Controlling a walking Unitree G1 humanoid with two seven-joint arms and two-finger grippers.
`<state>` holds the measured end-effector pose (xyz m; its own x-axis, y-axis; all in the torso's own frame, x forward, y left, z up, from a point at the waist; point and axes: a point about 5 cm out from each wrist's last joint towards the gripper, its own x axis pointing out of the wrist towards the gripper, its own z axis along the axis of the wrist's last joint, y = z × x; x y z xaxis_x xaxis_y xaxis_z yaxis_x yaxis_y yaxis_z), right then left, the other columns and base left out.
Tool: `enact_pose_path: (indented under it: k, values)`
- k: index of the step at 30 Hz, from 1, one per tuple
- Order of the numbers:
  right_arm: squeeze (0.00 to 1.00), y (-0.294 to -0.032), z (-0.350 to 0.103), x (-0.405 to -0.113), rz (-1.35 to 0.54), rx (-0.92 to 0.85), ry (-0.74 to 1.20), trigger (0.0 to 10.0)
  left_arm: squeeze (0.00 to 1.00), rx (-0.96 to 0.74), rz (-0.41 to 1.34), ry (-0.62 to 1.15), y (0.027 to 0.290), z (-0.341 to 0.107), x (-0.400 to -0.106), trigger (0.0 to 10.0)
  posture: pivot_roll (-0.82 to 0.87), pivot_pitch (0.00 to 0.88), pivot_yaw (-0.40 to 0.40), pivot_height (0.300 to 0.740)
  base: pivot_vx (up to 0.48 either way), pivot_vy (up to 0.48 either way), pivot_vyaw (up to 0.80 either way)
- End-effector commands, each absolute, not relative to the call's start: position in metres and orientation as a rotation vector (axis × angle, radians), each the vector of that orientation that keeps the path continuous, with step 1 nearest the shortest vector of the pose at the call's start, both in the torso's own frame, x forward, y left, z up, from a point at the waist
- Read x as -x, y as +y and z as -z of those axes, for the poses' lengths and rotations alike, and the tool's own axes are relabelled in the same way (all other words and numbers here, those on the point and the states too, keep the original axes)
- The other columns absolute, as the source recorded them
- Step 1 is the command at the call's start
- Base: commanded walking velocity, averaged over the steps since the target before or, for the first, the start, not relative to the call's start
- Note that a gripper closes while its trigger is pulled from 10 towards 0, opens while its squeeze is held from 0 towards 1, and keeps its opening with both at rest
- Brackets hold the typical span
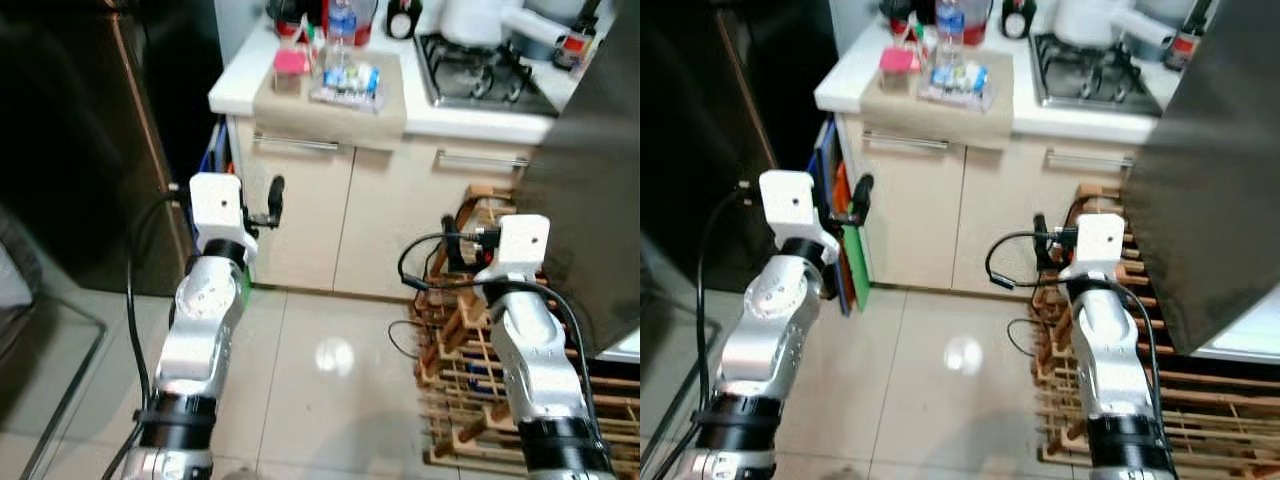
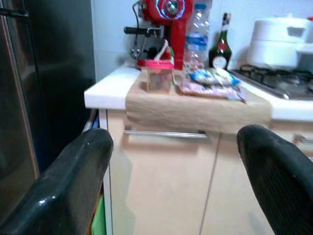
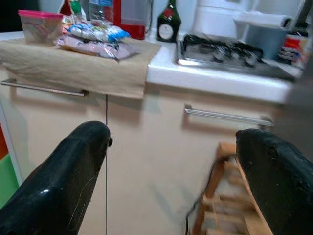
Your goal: Restocking fridge
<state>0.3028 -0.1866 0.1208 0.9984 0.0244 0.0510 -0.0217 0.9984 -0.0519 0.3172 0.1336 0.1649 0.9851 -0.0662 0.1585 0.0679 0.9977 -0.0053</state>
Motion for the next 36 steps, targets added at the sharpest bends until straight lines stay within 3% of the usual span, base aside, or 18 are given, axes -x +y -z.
enact_pose_path:
  k: [1, 19, 36]
  values:
    - [0.0, -0.18, -0.13, -0.306, -0.046, 0.06, -0.092, 10.0, 0.0, 0.016, 0.04, -0.167, 0.14, -0.168, -0.32, 10.0, -0.02, 0.0, -0.038, 0.74, 0.458, 0.0, 0.0]
    - [0.0, -0.176, -0.133, -0.31, -0.063, 0.064, -0.095, 10.0, 0.0, 0.018, -0.066, -0.203, 0.149, -0.182, -0.323, 10.0, -0.03, 0.033, -0.03, 0.74, 0.449, 0.0, 0.0]
    - [0.0, -0.175, -0.137, -0.313, -0.057, 0.061, -0.112, 10.0, 0.0, -0.014, -0.036, -0.227, 0.145, -0.188, -0.325, 10.0, -0.03, 0.034, -0.032, 0.74, 0.443, 0.0, 0.0]
